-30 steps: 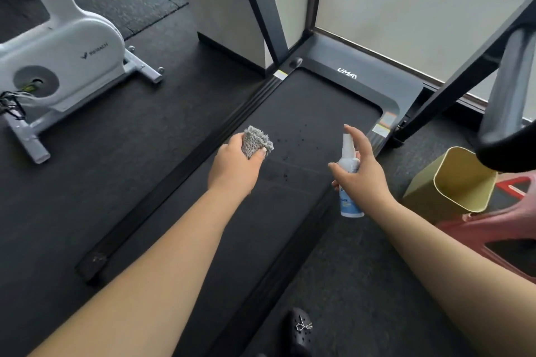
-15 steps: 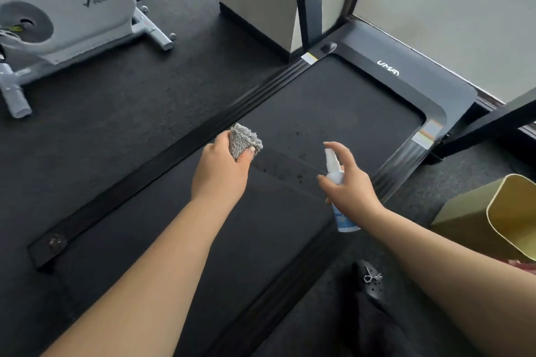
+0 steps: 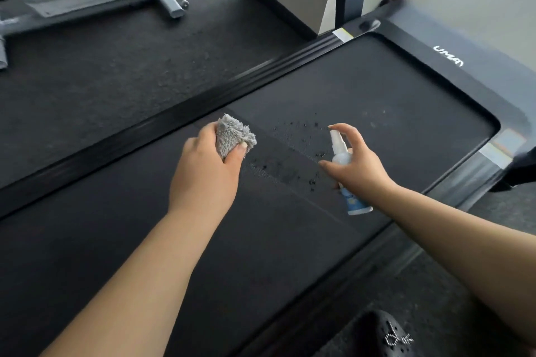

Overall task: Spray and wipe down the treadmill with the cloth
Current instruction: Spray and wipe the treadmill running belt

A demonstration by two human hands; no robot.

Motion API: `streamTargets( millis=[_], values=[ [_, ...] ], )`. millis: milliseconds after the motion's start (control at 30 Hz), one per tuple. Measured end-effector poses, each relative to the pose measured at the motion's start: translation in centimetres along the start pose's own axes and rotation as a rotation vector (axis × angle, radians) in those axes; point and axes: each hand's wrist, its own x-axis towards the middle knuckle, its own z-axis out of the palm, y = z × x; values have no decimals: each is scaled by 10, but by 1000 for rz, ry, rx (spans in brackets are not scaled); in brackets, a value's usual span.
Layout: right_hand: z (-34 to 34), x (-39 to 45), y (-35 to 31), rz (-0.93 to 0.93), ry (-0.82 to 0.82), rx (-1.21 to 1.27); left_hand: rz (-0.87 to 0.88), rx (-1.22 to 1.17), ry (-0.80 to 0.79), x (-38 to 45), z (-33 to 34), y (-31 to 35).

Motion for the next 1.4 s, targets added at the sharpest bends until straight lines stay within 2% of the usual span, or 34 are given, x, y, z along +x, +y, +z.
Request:
streamTargets(
  millis=[300,467,633,800,967,1167,1400],
  values=[
    [22,60,74,-70,6,-104,40,2,28,48,102,-39],
    [23,84,97,-143,-84,-176,121,47,81,74,132,-51],
    [23,107,111,-193,-72,-176,177,85,144,93,146,-59],
    [-16,134,117,-190,20,-161,195,110,174,96,154,-51],
    [-67,154,135,-106,142,-103,204,118,170,92,165,-33],
    [-105,165,163,-24,169,-39,221,133,119,92,187,-13],
    [-122,173,171,-26,146,66,236,166,78,96,214,4]
  ],
)
